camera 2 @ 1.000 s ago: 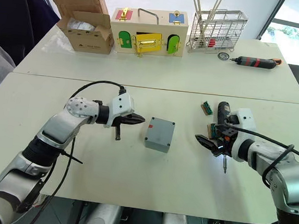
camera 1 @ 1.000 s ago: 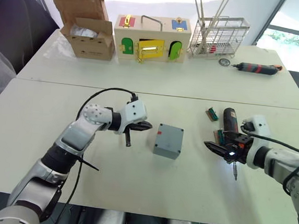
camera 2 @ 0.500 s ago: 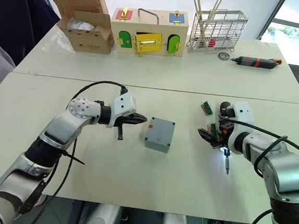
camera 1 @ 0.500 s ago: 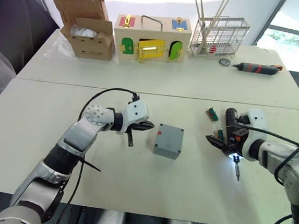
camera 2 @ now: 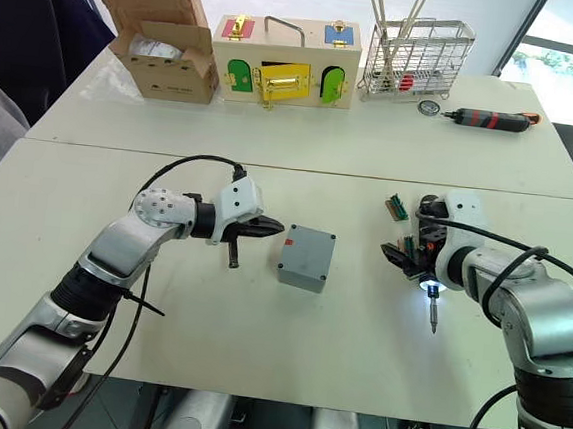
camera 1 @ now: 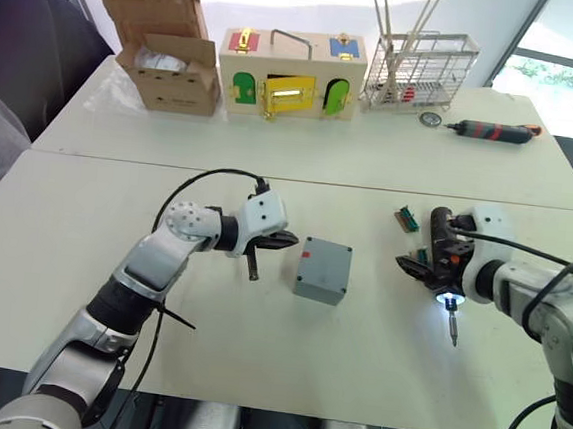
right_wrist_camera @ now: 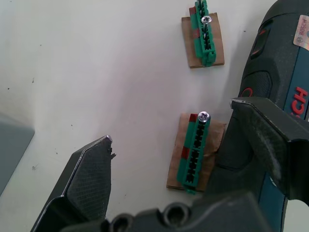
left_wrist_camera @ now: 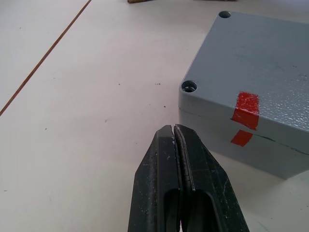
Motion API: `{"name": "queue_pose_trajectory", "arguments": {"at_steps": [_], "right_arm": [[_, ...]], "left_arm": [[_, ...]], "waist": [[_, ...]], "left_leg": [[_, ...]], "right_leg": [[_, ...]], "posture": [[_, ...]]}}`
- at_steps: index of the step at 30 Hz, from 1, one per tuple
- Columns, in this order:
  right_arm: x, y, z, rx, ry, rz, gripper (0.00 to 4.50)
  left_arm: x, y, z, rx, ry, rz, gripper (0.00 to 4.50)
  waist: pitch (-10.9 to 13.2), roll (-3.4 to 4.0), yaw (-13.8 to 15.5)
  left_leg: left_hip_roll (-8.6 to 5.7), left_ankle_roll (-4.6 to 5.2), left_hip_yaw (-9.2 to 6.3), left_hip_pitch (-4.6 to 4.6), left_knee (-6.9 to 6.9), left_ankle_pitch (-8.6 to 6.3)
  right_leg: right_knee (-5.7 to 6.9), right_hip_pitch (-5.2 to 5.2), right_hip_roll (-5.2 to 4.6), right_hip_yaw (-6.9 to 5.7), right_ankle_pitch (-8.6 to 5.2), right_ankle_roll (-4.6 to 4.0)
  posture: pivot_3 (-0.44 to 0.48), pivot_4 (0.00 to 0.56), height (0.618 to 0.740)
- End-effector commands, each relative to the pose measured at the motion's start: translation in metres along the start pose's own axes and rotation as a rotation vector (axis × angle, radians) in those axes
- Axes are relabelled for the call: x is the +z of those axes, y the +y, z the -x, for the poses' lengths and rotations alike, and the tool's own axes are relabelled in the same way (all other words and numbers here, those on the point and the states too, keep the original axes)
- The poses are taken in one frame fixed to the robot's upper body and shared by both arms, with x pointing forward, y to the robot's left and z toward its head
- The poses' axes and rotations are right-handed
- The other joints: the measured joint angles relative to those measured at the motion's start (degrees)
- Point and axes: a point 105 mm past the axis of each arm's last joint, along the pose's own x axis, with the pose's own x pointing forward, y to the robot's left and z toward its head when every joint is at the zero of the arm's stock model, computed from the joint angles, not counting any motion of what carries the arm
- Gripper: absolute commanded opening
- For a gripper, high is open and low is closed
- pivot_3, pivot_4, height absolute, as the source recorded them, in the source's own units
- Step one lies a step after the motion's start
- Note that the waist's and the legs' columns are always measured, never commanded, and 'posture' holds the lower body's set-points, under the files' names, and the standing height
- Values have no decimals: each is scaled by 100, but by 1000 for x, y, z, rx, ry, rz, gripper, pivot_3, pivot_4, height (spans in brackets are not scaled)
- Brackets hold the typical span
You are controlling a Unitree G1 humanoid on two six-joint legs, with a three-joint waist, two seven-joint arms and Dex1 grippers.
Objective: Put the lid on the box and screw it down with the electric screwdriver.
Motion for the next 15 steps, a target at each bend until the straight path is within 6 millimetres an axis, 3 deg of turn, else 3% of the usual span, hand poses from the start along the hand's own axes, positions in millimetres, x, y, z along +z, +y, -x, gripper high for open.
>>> {"name": "queue_pose_trajectory", "arguments": {"at_steps": [1,5,8,11,15], "right_arm": [[31,-1,18,51,-143,-25,4475],[38,-16,36,46,-155,-38,4475],[30,-36,50,10,-81,-101,4475],[14,-39,56,45,34,-145,4475],[9,-38,59,97,118,-189,4475]], "left_arm": [[8,0,4,12,-32,-23,0],[7,0,5,10,-30,-24,0],[8,-2,8,-6,-25,-36,0],[14,-9,14,-59,-32,-52,0],[26,-21,27,-139,-57,-73,0]], "waist": [[0,1,-7],[0,1,14],[0,1,7],[0,1,-4],[0,2,-27]], "left_leg": [[0,0,2,0,0,0],[-1,0,-1,0,0,0],[-2,2,0,0,0,-1],[0,3,1,0,-2,-1],[2,4,4,1,-3,-2]], "right_leg": [[0,-1,0,2,0,0],[0,1,0,0,0,0],[-3,3,-1,1,0,0],[-2,2,-1,0,0,0],[-2,0,-1,3,0,0]], "posture": [[0,150,731],[0,150,731],[0,150,731],[0,150,731],[0,150,731]]}}
